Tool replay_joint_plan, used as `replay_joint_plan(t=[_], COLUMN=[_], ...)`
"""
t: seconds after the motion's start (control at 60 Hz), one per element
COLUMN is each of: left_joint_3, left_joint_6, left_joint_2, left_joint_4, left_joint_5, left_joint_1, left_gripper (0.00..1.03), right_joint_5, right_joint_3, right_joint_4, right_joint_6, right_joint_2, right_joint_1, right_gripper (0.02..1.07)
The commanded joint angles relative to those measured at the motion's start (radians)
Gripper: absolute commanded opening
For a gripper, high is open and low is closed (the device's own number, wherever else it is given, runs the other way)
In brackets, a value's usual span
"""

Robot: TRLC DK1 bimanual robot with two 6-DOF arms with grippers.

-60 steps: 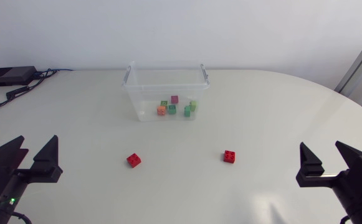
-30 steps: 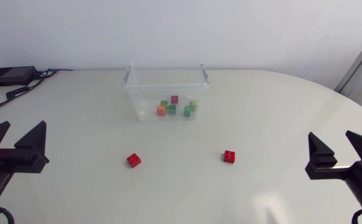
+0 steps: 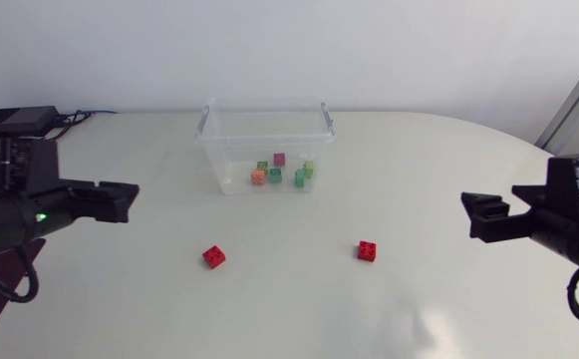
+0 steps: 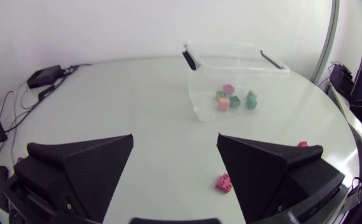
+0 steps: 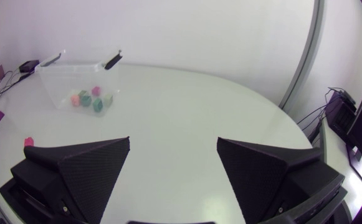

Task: Place the duplo bricks in the container

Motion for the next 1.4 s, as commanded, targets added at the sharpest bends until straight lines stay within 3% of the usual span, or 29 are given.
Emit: replay_joint_plan(t=[0.0, 0.233, 0.467, 0.6, 0.733, 0.833, 1.0, 1.117, 1.167, 1.217, 1.383], left_joint_3=[0.048, 0.097, 0.113, 0.126, 0.145, 0.174, 0.214, 0.226, 0.237, 0.249, 0.231], left_joint_6=[-0.016, 0.096, 0.426, 0.549, 0.645, 0.691, 0.730, 0.763, 0.774, 0.780, 0.849], left_joint_2=[0.117, 0.352, 0.522, 0.622, 0.709, 0.761, 0.833, 0.859, 0.878, 0.901, 0.865], left_joint_4=[-0.012, 0.002, 0.000, -0.008, -0.012, -0.041, -0.043, -0.041, -0.041, -0.041, -0.043], left_joint_5=[0.039, 0.091, 0.086, 0.094, 0.181, 0.237, 0.272, 0.319, 0.329, 0.332, 0.402], left_joint_1=[0.003, -0.038, -0.172, -0.178, -0.167, -0.164, -0.159, -0.146, -0.146, -0.144, -0.133], left_gripper=[0.93, 0.93, 0.93, 0.94, 0.94, 0.93, 0.91, 0.81, 0.71, 0.52, 0.40], right_joint_5=[-0.050, -0.110, -0.213, -0.228, -0.249, -0.274, -0.363, -0.394, -0.412, -0.420, -0.427], right_joint_3=[0.025, 0.055, 0.126, 0.157, 0.126, 0.088, 0.147, 0.187, 0.206, 0.226, 0.298], right_joint_4=[-0.021, -0.023, -0.123, -0.164, -0.167, -0.117, -0.144, -0.144, -0.143, -0.135, -0.126], right_joint_6=[-0.028, -0.163, -0.291, -0.377, -0.517, -0.612, -0.660, -0.689, -0.709, -0.724, -0.790], right_joint_2=[0.081, 0.251, 0.436, 0.512, 0.510, 0.518, 0.630, 0.716, 0.752, 0.791, 0.923], right_joint_1=[-0.015, -0.015, 0.011, 0.034, 0.036, 0.060, 0.060, 0.060, 0.060, 0.062, 0.091], right_gripper=[1.03, 1.03, 1.03, 1.03, 1.03, 1.03, 1.03, 1.03, 1.02, 1.02, 1.01])
